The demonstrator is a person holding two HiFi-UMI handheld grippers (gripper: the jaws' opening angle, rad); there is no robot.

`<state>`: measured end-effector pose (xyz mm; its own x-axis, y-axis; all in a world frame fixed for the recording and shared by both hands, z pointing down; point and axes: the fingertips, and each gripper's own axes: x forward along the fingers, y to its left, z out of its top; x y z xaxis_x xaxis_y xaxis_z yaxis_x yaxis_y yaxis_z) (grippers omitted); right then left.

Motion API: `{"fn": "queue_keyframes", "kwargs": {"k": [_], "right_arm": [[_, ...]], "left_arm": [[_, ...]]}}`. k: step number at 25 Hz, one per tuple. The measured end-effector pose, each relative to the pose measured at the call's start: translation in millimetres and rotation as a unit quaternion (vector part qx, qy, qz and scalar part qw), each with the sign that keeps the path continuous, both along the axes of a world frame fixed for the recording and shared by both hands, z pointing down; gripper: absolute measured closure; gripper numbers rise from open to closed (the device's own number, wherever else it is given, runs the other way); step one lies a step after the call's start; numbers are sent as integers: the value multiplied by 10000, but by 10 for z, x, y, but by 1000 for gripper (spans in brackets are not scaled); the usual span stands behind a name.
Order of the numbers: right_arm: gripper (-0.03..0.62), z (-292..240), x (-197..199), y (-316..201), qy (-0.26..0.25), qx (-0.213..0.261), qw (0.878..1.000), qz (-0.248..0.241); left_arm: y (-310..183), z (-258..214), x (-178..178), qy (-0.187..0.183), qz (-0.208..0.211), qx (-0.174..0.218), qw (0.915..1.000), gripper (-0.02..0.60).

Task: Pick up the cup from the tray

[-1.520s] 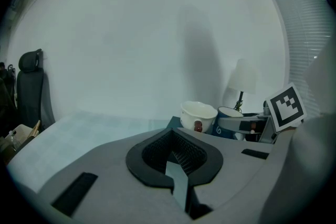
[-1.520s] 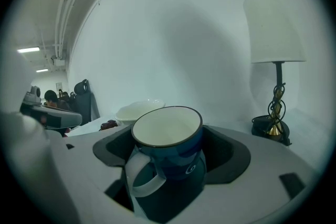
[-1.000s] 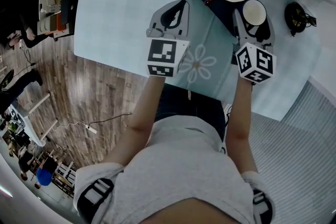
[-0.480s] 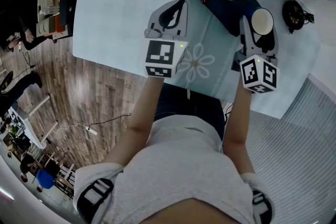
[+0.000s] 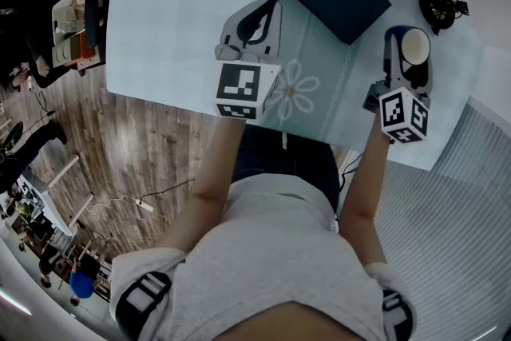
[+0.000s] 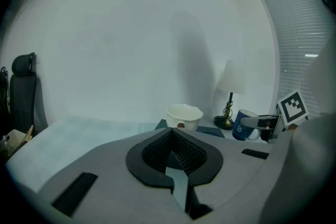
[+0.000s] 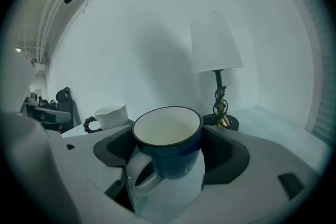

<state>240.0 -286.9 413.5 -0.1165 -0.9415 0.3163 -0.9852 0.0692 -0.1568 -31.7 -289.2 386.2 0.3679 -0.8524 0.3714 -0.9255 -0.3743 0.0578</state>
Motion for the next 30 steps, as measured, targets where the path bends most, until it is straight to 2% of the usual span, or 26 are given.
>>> {"fn": "queue_keyframes", "kwargs": {"k": [6, 16, 30], "right_arm": [[232, 302, 139, 27, -8, -233, 9997, 95], [232, 674, 101, 6, 74, -545, 9985, -72], [230, 708, 51, 54, 289, -360, 9983, -349]], "left_arm": [[52, 7, 130, -67, 137, 23, 9999, 578], [136, 56, 205, -115, 201, -11, 9997, 578], [157, 79, 253, -152, 227, -55, 9996, 578]]}}
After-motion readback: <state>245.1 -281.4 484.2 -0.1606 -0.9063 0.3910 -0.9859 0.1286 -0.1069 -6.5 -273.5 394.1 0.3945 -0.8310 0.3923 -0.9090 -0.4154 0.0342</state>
